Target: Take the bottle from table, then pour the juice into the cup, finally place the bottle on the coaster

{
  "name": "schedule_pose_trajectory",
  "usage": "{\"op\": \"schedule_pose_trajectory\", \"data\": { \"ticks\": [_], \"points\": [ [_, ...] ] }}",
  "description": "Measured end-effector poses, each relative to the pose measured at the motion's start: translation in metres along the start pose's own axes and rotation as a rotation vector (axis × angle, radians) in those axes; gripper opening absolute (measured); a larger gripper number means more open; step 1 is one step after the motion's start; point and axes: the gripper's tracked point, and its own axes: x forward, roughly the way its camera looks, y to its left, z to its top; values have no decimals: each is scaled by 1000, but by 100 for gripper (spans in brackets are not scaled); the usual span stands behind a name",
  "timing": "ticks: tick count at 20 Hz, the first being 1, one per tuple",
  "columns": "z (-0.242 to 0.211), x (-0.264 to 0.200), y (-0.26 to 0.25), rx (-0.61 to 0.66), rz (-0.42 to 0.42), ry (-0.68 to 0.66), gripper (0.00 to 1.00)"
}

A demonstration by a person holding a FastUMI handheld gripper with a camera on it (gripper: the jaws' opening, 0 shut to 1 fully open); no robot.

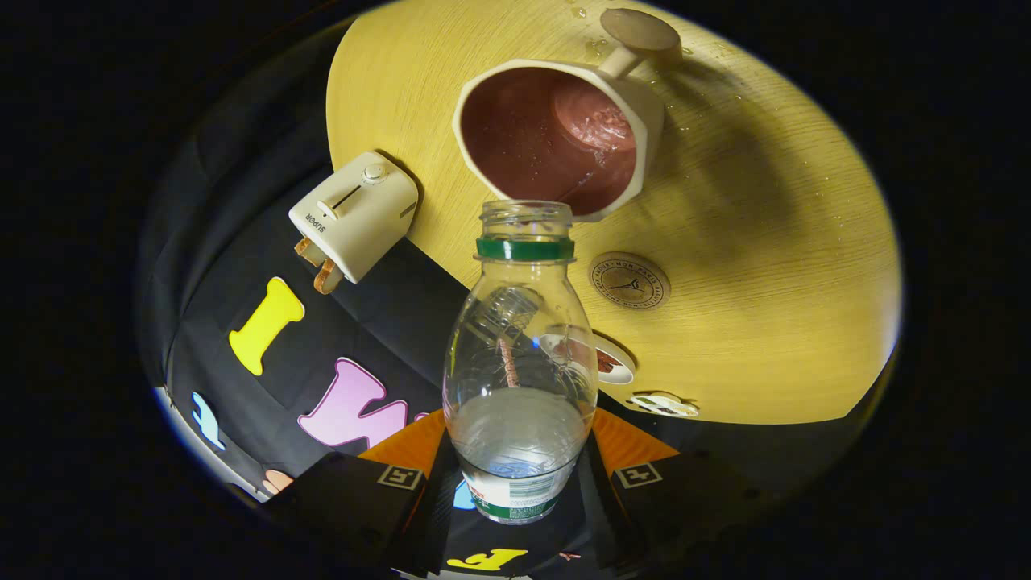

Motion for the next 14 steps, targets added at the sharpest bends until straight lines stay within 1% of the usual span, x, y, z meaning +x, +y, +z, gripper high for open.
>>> {"op": "schedule_pose_trajectory", "data": {
  "ticks": [14],
  "points": [
    [7, 2, 6, 74, 2, -3, 71]
  ]
}}
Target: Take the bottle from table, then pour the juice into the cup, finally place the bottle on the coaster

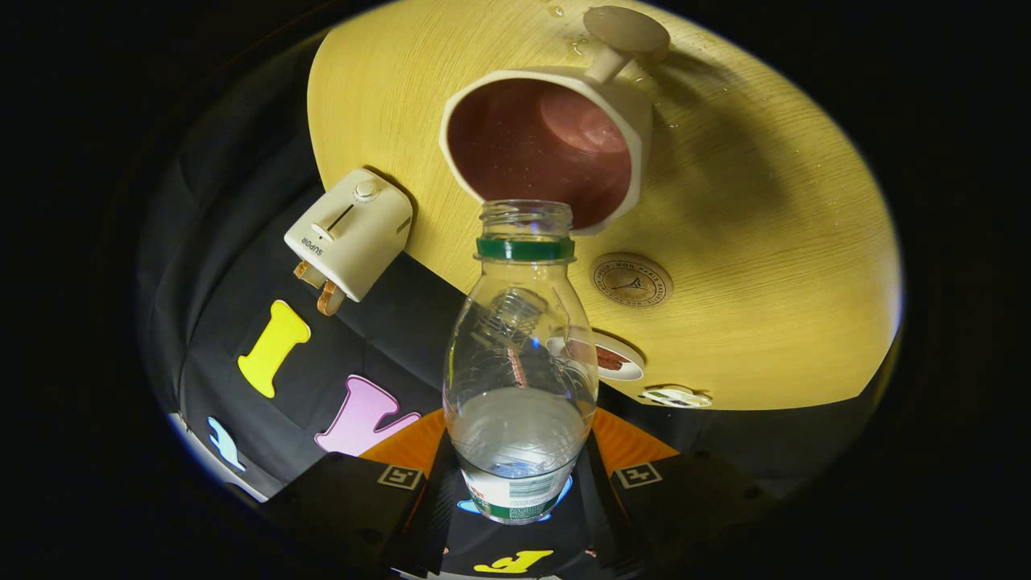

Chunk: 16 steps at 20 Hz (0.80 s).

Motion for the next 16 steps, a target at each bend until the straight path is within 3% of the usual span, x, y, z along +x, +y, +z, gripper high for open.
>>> {"op": "schedule_pose_trajectory", "data": {
  "ticks": [10, 16],
  "points": [
    [-3, 0, -1, -56, 32, -31, 71],
    [-5, -11, -10, -324, 98, -126, 71]
  ]
}}
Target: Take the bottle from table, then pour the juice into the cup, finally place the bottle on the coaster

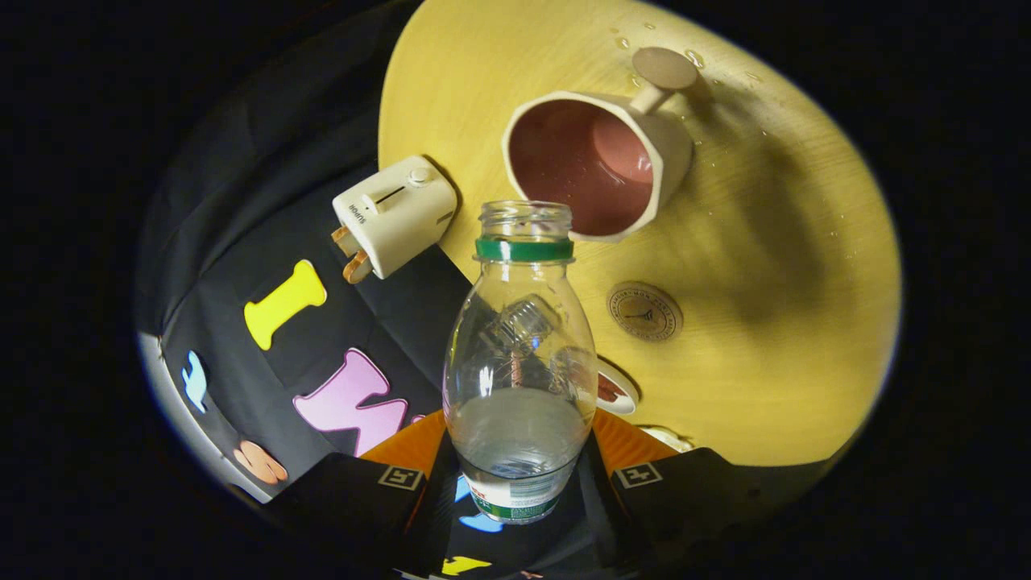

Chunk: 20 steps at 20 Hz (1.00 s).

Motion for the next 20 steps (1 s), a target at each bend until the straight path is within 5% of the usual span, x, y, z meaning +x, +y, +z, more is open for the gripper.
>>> {"op": "schedule_pose_trajectory", "data": {
  "ticks": [6, 13, 20],
  "points": [
    [-25, -20, -9, -426, 99, -105, 71],
    [-43, -11, -37, -1031, 93, -195, 71],
    [-37, -4, -34, -1395, 117, -365, 71]
  ]
}}
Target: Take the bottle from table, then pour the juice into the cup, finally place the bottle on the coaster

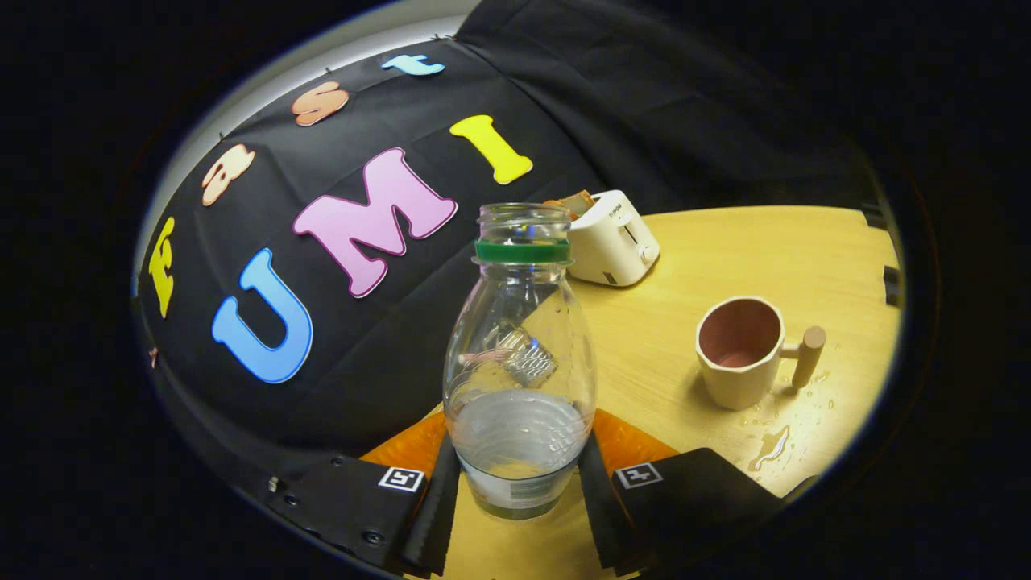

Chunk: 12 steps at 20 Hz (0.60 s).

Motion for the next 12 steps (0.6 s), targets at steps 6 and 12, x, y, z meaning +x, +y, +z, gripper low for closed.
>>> {"op": "schedule_pose_trajectory", "data": {
  "ticks": [6, 12],
  "points": [
    [-10, 23, -8, -275, -20, -46, 71],
    [-17, 59, 0, -466, 14, -91, 71]
  ]
}}
